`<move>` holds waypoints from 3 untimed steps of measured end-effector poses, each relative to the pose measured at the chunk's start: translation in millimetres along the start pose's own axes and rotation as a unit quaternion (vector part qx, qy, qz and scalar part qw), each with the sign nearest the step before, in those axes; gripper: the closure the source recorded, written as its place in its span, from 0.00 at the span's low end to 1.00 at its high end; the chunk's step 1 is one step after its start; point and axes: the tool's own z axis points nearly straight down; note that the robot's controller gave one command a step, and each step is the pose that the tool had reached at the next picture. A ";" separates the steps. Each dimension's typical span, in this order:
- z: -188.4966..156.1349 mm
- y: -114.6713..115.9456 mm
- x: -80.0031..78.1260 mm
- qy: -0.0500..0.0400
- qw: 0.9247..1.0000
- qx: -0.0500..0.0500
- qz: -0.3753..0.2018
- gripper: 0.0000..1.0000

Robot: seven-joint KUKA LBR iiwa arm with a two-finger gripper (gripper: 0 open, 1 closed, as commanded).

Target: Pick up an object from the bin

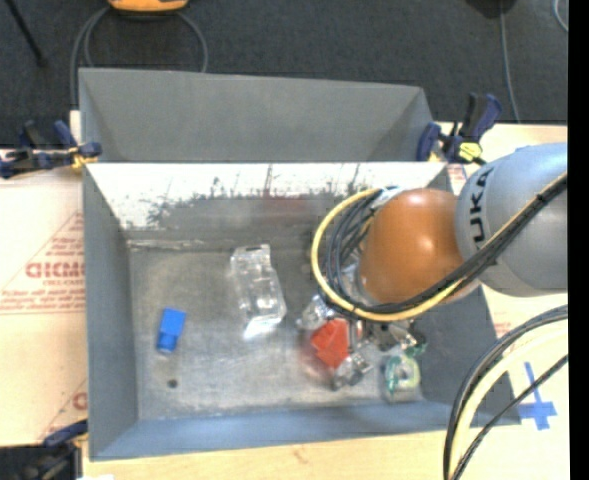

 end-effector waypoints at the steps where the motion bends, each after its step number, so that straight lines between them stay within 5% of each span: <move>1: 7.0 -67.8 -9.6 0.001 0.986 -0.002 0.164 0.00; 2: 4.6 -69.4 -9.9 0.000 0.986 -0.001 0.165 1.00; 3: -160.0 -88.2 -25.6 -0.003 0.984 0.004 0.181 1.00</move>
Offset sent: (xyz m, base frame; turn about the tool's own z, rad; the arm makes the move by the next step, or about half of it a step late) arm 0.0362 -0.0592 -0.0128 0.3303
